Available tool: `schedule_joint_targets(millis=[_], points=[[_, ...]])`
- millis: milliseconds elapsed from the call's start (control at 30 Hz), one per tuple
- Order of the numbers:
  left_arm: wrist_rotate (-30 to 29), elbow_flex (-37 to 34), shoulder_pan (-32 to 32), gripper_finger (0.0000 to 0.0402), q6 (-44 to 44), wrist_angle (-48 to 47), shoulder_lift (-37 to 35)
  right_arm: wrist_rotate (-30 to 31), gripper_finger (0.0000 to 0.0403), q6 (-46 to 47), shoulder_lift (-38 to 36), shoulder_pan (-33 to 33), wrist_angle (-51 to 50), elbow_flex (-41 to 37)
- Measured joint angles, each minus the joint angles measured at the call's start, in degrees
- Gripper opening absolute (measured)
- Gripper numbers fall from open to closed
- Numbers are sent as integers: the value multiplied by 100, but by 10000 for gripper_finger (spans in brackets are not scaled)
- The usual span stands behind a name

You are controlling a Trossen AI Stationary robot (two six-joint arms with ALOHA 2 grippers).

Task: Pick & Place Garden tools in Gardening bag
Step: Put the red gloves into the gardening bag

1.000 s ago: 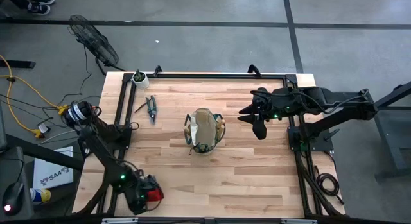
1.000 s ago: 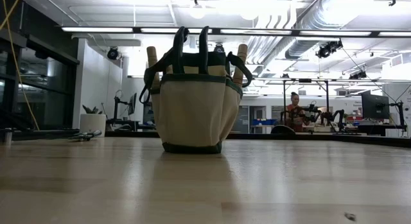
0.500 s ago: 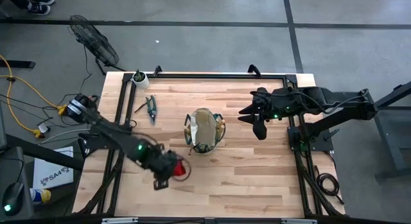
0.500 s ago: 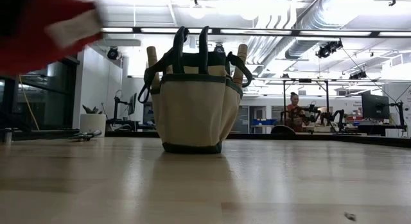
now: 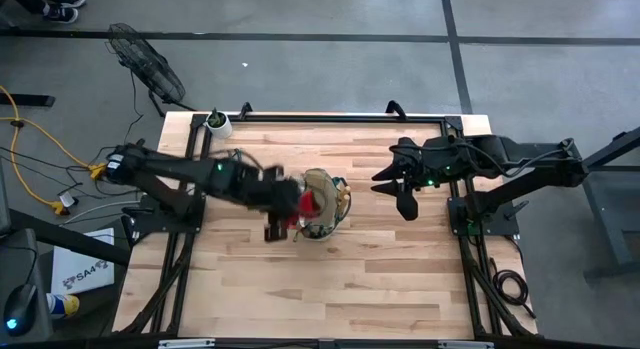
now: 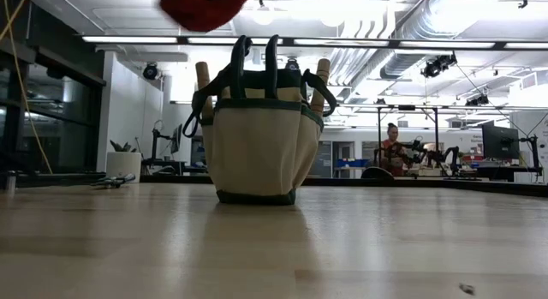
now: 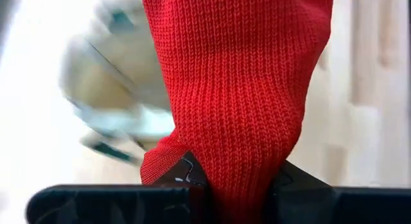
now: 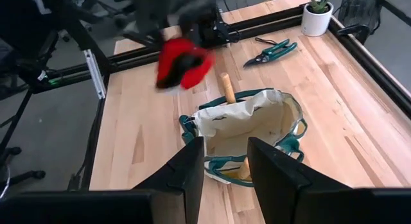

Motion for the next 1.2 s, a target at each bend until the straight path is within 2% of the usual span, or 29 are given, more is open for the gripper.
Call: schedule_joint_targets(millis=[100, 200, 400, 533, 667, 833, 1200], points=[[-322, 361, 369, 47, 1022, 41, -3, 0, 111, -54, 2, 2, 0, 0], [-320, 495, 777, 47, 2327, 112, -2, 8, 111, -70, 2, 2, 2, 0], [265, 500, 1589, 47, 4918, 182, 224, 352, 111, 59, 2, 2, 8, 0], [681, 500, 1897, 47, 6244, 219, 515, 670, 111, 395, 2, 0, 13, 0], [826, 500, 1963, 47, 7335, 222, 830, 932, 111, 697, 2, 0, 14, 0], [872, 498, 1935, 47, 8277, 341, 1169, 1216, 111, 966, 2, 0, 13, 0], [1276, 496, 1872, 47, 9035, 359, 1475, 1274, 111, 1160, 2, 2, 11, 0]])
